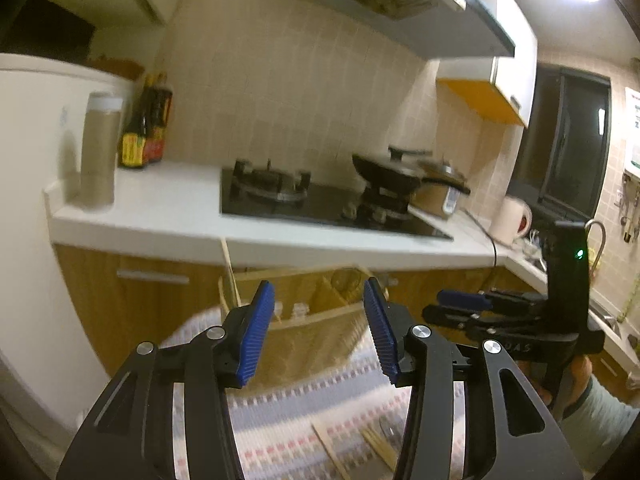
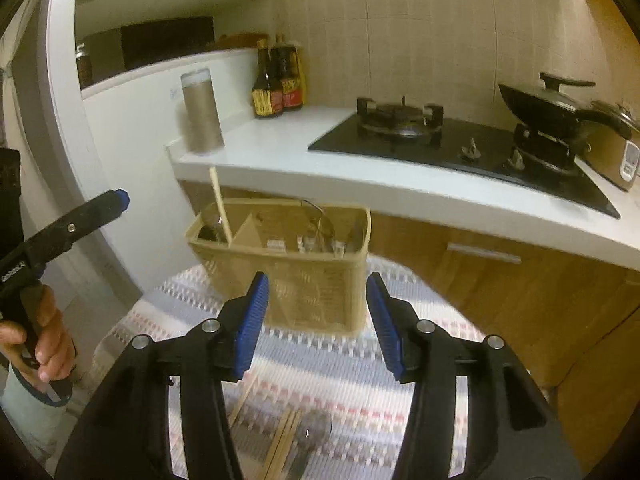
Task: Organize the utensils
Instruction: 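Return both tools to the cloth and close the right tool on chopsticks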
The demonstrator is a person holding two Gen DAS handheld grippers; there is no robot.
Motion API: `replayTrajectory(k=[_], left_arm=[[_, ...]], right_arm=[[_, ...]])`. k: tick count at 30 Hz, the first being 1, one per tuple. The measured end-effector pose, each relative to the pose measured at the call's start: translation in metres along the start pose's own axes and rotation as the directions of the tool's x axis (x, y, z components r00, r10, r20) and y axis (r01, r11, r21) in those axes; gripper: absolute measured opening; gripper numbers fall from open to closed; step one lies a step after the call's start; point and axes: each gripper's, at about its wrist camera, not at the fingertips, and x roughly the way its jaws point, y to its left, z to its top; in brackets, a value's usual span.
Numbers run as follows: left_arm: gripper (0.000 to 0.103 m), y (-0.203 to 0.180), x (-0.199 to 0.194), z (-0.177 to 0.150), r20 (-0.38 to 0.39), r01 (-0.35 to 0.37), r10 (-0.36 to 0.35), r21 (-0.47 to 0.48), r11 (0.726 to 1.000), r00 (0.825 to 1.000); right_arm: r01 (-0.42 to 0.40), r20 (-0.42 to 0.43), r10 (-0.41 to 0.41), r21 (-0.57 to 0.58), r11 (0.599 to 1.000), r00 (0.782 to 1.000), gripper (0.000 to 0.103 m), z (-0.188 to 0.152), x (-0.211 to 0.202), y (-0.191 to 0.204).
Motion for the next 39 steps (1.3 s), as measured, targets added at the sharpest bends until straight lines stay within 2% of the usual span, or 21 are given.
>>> replayTrajectory(k=[4, 7, 9, 12, 14, 17, 20, 24, 25, 26, 28, 32, 39], left_arm=[[0.045, -0.01, 0.006, -0.011, -0.152, 0.017, -0.019, -0.012, 1.0, 0.988], [0.045, -0.018, 0.021, -0.028, -0.275, 0.024, -0.026, -0.011, 1.0, 0.961], [0.045, -0.023, 0.033, -0.044, -0.355, 0.034, -0.035, -0.008, 0.999, 0.934], [0.045, -0.025, 0.047, -0.063, -0.432, 0.039, -0.038, -0.007, 0.999, 0.901], [0.044, -0.023, 0.057, -0.078, -0.486, 0.039, -0.044, -0.02, 0.999, 0.873], [0.043, -0.02, 0.072, -0.097, -0.546, 0.041, -0.052, -0.032, 0.999, 0.836], [0.043, -0.018, 0.086, -0.117, -0.621, 0.067, -0.067, -0.023, 0.997, 0.781], [0.043, -0.016, 0.101, -0.135, -0.668, 0.059, -0.037, 0.01, 0.998, 0.744], [0.041, -0.016, 0.104, -0.138, -0.676, 0.059, -0.036, 0.011, 0.998, 0.736], [0.039, -0.015, 0.107, -0.141, -0.685, 0.059, -0.032, 0.016, 0.998, 0.728], [0.038, -0.014, 0.113, -0.145, -0.695, 0.053, -0.015, 0.033, 0.998, 0.719], [0.038, -0.015, 0.123, -0.147, -0.697, 0.054, -0.013, 0.036, 0.998, 0.716], [0.038, -0.024, 0.144, -0.145, -0.698, 0.04, 0.022, 0.072, 0.997, 0.716]], right_arm=[[0.021, -0.095, -0.02, 0.015, 1.0, 0.995, 0.047, -0.017, -0.01, 0.0], [0.026, -0.207, -0.013, 0.06, 0.998, 0.978, 0.047, -0.033, -0.005, -0.006], [0.031, -0.297, -0.001, 0.097, 0.995, 0.955, 0.047, -0.048, 0.003, -0.012], [0.043, -0.406, 0.016, 0.136, 0.99, 0.914, 0.047, -0.069, 0.019, -0.02], [0.043, -0.456, 0.035, 0.16, 0.986, 0.889, 0.047, -0.081, 0.029, -0.023], [0.044, -0.512, 0.054, 0.177, 0.983, 0.857, 0.047, -0.093, 0.046, -0.025], [0.043, -0.548, 0.049, 0.154, 0.987, 0.835, 0.047, -0.103, 0.059, -0.019], [0.04, -0.595, 0.038, 0.118, 0.992, 0.803, 0.047, -0.115, 0.074, -0.012], [0.04, -0.603, 0.037, 0.113, 0.993, 0.797, 0.046, -0.118, 0.078, -0.011], [0.039, -0.609, 0.036, 0.111, 0.993, 0.793, 0.04, -0.12, 0.081, -0.009], [0.036, -0.619, 0.036, 0.105, 0.994, 0.784, 0.037, -0.122, 0.087, -0.007], [0.034, -0.61, 0.036, 0.102, 0.994, 0.791, 0.037, -0.12, 0.092, -0.002], [0.048, -0.614, 0.015, 0.086, 0.995, 0.789, 0.036, -0.11, 0.102, 0.007]])
